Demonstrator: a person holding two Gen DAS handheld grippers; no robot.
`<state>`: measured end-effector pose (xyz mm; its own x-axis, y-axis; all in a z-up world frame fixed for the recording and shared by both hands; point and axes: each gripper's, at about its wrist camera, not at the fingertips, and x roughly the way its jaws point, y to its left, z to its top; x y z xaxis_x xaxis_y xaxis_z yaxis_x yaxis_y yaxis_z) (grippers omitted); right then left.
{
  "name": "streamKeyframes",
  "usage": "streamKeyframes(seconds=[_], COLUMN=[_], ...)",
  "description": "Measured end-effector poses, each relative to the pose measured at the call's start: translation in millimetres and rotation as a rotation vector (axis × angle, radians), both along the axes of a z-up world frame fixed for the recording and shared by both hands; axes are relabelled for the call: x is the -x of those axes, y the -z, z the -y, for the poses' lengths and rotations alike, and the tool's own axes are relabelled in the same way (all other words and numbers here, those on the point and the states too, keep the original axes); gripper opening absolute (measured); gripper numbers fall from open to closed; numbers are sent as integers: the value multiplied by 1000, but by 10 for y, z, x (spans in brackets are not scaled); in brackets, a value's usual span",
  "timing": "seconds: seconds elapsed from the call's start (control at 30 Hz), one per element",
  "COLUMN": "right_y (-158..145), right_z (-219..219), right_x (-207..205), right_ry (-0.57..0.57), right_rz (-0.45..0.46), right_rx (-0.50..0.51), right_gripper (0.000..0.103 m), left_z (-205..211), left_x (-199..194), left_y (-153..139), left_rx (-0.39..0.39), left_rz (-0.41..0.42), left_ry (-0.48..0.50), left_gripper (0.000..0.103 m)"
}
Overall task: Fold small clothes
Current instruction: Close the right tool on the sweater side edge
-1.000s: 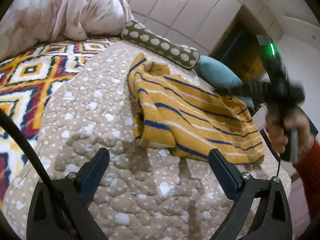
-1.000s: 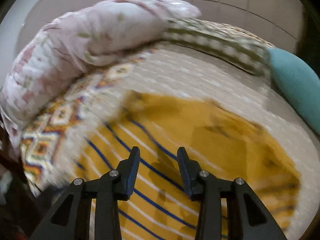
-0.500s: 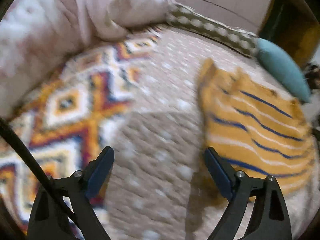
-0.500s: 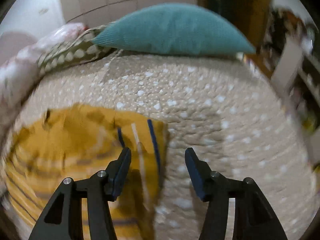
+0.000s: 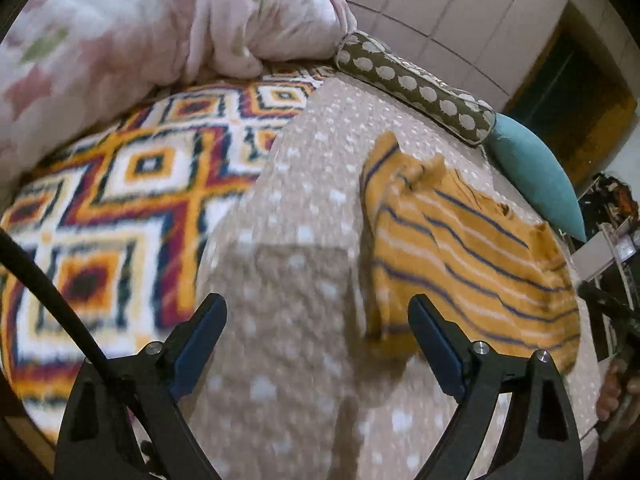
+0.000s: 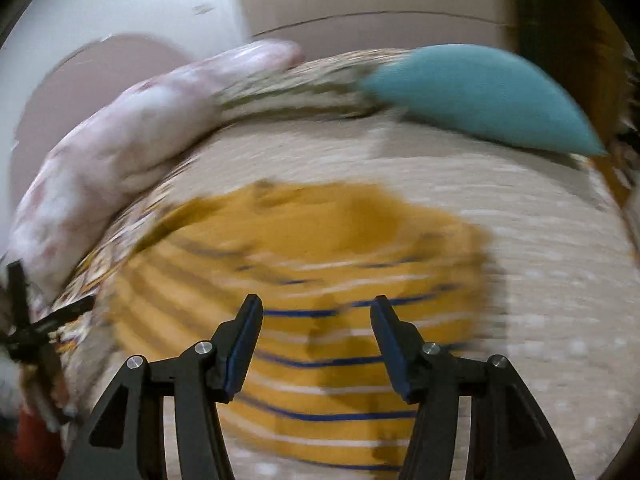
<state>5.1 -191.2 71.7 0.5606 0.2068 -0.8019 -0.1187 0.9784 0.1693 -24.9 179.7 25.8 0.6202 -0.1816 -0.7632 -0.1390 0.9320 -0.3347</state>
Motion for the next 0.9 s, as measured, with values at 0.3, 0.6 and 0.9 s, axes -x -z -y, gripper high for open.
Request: streamKeyframes(seconds=[0.3,0.6,0.9], right_y=[460,1150,1210], right_z=[-2151,-3110,-3220], right_x=[243,444,76], right_ry=[-521,-662,-619], right_rz=[25,239,236], right_rx=[264,834,821], right_gripper=[61,55,57], left_z=[-286,-678,-828], left_x=[720,946,1096], left_y=[-47,22,4], left_rx=[-35,39,66], left_rz=[72,97,111], left_ry=[-51,-113,-139], left_gripper=[91,91,91])
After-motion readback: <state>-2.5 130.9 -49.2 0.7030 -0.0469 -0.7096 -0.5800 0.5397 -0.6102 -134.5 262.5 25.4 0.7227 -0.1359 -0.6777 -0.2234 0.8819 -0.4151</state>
